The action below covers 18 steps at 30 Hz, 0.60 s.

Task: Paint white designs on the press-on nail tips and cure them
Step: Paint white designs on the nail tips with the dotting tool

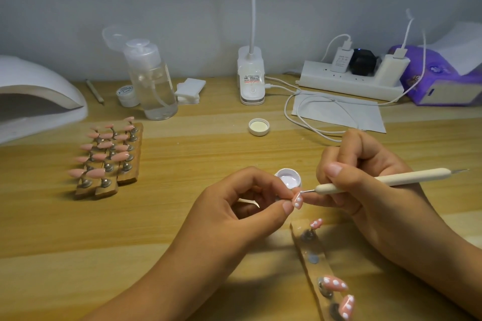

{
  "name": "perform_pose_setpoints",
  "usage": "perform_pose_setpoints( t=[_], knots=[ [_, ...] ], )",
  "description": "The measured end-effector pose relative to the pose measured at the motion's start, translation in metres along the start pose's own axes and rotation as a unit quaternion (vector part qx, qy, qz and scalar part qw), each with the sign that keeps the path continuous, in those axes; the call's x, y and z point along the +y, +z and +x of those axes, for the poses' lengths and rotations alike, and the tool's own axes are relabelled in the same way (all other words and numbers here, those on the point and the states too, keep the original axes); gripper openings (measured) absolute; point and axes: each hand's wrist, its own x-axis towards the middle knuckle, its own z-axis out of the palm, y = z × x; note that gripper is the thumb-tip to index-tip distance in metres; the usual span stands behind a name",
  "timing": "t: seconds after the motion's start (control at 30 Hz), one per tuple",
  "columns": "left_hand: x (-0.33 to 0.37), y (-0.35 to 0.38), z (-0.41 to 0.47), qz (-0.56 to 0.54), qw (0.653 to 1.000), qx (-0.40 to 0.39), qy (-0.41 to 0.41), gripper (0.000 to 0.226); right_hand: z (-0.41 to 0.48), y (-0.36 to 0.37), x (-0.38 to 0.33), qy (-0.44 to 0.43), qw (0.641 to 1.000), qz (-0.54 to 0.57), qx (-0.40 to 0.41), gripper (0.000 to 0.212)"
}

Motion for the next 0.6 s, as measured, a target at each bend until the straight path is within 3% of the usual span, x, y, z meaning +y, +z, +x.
perform_pose_setpoints(
  t=[0.6],
  knots=[
    [0.0021,0.0004,-0.0007,-0.008,1.0,-0.002,-0.006,0.004,0.0017,0.001,0.0002,0.006,1.0,0.013,0.006,0.018]
  ],
)
